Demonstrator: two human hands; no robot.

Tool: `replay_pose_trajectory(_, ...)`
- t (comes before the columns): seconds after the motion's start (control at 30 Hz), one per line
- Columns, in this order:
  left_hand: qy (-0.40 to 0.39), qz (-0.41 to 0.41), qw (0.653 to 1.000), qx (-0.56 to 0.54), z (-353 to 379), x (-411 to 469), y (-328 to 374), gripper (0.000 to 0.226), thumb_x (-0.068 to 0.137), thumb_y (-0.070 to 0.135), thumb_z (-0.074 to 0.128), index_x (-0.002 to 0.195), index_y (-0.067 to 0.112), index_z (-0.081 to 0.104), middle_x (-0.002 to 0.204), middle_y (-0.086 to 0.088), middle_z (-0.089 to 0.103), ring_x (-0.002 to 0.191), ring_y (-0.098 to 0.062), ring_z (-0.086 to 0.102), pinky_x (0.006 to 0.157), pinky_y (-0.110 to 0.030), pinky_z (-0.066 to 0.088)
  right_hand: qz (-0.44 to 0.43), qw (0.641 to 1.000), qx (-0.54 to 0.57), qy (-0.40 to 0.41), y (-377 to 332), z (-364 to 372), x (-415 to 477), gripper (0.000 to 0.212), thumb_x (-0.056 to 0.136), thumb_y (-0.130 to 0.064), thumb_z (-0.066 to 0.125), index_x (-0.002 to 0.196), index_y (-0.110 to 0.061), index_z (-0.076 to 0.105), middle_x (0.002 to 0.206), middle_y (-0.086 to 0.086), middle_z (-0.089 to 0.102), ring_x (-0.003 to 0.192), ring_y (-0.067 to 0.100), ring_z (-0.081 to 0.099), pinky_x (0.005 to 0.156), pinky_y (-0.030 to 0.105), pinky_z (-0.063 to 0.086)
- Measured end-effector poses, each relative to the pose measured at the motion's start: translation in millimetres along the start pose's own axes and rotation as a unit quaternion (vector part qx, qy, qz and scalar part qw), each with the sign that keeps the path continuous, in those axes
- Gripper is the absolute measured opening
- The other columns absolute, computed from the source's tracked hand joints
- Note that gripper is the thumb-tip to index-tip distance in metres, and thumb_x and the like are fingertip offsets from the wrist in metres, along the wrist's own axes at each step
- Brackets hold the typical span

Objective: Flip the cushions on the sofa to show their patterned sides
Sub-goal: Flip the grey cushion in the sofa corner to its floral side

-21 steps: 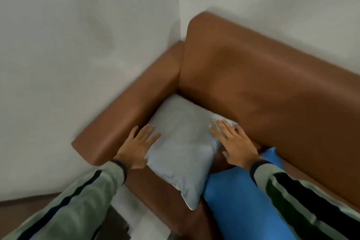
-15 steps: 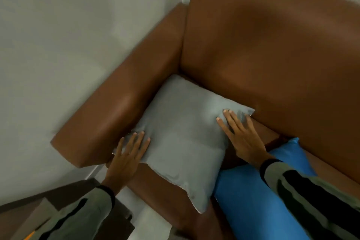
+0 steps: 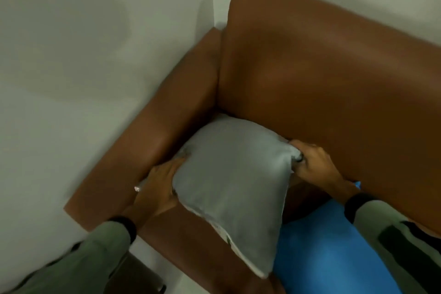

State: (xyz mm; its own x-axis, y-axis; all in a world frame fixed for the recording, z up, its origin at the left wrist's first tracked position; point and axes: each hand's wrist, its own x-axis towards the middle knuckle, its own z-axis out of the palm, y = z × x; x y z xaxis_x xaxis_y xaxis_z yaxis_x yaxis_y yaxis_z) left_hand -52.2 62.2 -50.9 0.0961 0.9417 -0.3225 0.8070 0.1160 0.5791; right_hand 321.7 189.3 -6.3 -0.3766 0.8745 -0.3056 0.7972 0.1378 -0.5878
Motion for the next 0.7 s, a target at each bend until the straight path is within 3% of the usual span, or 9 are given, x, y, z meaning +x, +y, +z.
replay_pose_trajectory(0.07,0.025,-0.009,0.999,-0.037,-35.8,26.4,11.3,0.078,0.084,0.045,0.067,0.150,0.028,0.029,0.149,0.001,0.043,0.136,-0.023,0.044,0.113,-0.036,0.032,0.040,0.996,0.072,0.036,-3.3,-22.5,-2.9,0.015,0.082,-0.010,0.071,0.087,-0.023,0.065,0.079,-0.002,0.071,0.072,0.019,0.070,0.063,0.041,0.057)
replay_pose_trajectory(0.17,0.104,0.048,0.993,-0.037,-92.8,68.8,40.5,0.067,0.080,0.045,0.074,0.138,0.040,0.041,0.133,0.006,0.057,0.119,-0.009,0.054,0.100,-0.016,0.036,0.081,0.981,0.157,0.075,-4.2,-48.8,-6.9,0.012,0.081,-0.023,0.077,0.092,-0.022,0.074,0.079,-0.007,0.076,0.069,0.010,0.072,0.062,0.033,0.061)
replay_pose_trajectory(0.27,0.119,0.129,0.984,0.017,-137.0,118.0,76.1,0.050,0.083,0.068,0.052,0.119,0.035,0.058,0.100,0.012,0.065,0.090,0.001,0.058,0.074,0.002,0.037,0.114,0.955,0.243,0.125,-7.3,-62.5,-5.6,0.025,0.078,-0.050,0.072,0.085,-0.026,0.074,0.076,-0.005,0.078,0.069,0.016,0.074,0.058,0.035,0.061)
replay_pose_trajectory(0.3,0.116,0.142,0.982,0.044,-144.4,136.0,82.8,0.053,0.082,0.071,0.046,0.114,0.032,0.062,0.091,0.007,0.066,0.083,-0.005,0.061,0.072,-0.003,0.039,0.125,0.951,0.242,0.151,-8.6,-61.8,-3.7,0.035,0.079,-0.057,0.067,0.086,-0.023,0.074,0.075,-0.004,0.077,0.068,0.018,0.074,0.057,0.034,0.060)
replay_pose_trajectory(0.37,0.077,0.115,0.980,0.139,-149.4,166.7,94.3,0.069,0.077,0.070,0.041,0.120,0.020,0.064,0.094,-0.009,0.070,0.093,-0.027,0.065,0.087,-0.031,0.046,0.144,0.957,0.167,0.190,-8.4,-54.7,3.1,0.058,0.084,-0.071,0.047,0.096,-0.019,0.070,0.080,-0.002,0.075,0.074,0.022,0.072,0.062,0.034,0.057)
replay_pose_trajectory(0.47,-0.122,0.008,0.975,0.185,-130.6,186.6,94.3,0.075,0.079,0.054,0.062,0.144,0.022,0.041,0.142,-0.010,0.052,0.130,-0.031,0.046,0.113,-0.043,0.029,0.189,0.975,0.082,0.088,-3.7,-27.1,8.9,0.092,0.075,-0.090,0.022,0.132,-0.022,0.047,0.123,0.009,0.066,0.108,0.033,0.063,0.102,0.058,0.041)
replay_pose_trajectory(0.53,-0.190,-0.010,0.967,0.169,-114.7,188.4,94.0,0.100,0.073,0.043,0.078,0.152,0.025,0.020,0.155,-0.007,0.035,0.140,-0.031,0.033,0.118,-0.051,0.020,0.211,0.977,0.019,0.016,2.8,-6.9,10.2,0.113,0.062,-0.096,0.037,0.144,-0.019,0.030,0.147,0.011,0.046,0.132,0.035,0.045,0.111,0.064,0.020)
replay_pose_trajectory(0.6,-0.170,-0.005,0.966,0.192,-103.5,187.7,94.1,0.110,0.069,0.044,0.081,0.152,0.024,0.013,0.157,-0.008,0.031,0.142,-0.034,0.029,0.116,-0.061,0.016,0.217,0.976,-0.016,0.019,6.4,7.2,13.9,0.124,0.050,-0.092,0.057,0.143,-0.015,0.028,0.149,0.012,0.041,0.136,0.034,0.039,0.110,0.065,0.022)
replay_pose_trajectory(0.7,-0.145,0.027,0.968,0.202,-96.5,186.2,96.4,0.102,0.074,0.042,0.077,0.152,0.020,0.016,0.152,-0.011,0.038,0.138,-0.035,0.035,0.113,-0.061,0.024,0.203,0.975,-0.001,0.090,3.2,10.6,23.0,0.096,0.054,-0.078,0.071,0.122,-0.016,0.046,0.126,0.005,0.059,0.119,0.029,0.053,0.105,0.058,0.030)
